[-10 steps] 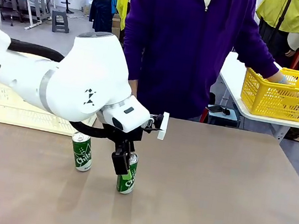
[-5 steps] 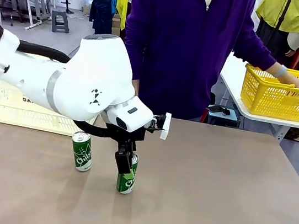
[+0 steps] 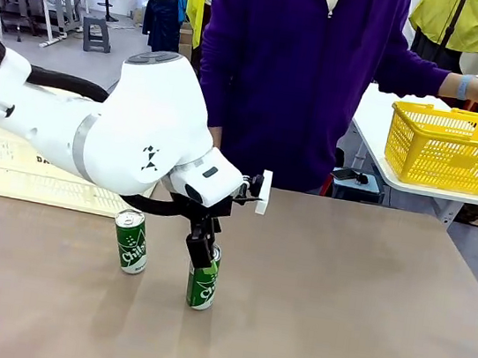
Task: Place the drinks into the Shopping basket.
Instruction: Pick up one drink and place it into the Shopping basket.
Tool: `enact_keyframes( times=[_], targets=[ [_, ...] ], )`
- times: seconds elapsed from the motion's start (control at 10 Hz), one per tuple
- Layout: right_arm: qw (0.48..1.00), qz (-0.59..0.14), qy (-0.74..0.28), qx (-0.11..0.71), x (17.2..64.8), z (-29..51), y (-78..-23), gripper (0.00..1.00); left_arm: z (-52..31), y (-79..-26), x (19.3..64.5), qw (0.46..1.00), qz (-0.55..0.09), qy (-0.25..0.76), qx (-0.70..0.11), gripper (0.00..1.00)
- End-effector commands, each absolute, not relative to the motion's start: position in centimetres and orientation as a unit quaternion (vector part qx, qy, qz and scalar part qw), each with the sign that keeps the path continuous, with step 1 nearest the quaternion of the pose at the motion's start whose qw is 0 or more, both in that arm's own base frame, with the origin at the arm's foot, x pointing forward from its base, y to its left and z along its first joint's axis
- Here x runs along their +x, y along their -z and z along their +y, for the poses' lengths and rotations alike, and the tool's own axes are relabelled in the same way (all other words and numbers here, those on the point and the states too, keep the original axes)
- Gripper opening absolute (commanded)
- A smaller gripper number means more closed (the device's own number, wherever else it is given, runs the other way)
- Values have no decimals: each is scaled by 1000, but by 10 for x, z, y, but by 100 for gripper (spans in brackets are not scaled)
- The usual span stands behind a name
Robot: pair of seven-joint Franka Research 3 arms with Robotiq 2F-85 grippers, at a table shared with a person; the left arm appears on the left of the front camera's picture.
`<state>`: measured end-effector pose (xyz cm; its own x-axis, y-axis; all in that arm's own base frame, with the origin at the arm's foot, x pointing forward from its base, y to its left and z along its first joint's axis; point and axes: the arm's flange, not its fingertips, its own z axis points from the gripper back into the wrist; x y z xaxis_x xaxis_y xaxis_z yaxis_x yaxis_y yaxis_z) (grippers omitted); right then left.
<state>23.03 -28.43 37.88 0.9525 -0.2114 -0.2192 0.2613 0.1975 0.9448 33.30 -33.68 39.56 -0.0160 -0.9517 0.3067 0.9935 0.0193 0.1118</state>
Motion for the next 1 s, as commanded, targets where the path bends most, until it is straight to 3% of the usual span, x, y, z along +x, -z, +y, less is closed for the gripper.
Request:
enact_keyframes(
  times=[0.0, 0.2, 0.5, 0.6, 0.7, 0.9],
  targets=[
    [777, 18, 156, 610, 229, -281, -380, 100, -337, -387, 333, 695, -127, 705, -68, 100],
    [777, 18, 156, 610, 229, -281, -380, 100, -340, -376, 334, 696, -93, 709, -65, 100],
    [777, 18, 156, 610, 229, -281, -380, 100, -346, -368, 338, 695, -92, 712, -48, 100],
    [777, 18, 156, 610, 229, -281, -380, 100, -348, -368, 337, 697, -86, 710, -46, 40],
    [777, 18, 156, 610, 229, -281, -380, 100, -349, -368, 336, 696, -85, 712, -43, 0],
    [777, 18, 156, 610, 229, -281, -380, 100, -347, -368, 336, 699, -80, 710, -44, 0]
  ],
)
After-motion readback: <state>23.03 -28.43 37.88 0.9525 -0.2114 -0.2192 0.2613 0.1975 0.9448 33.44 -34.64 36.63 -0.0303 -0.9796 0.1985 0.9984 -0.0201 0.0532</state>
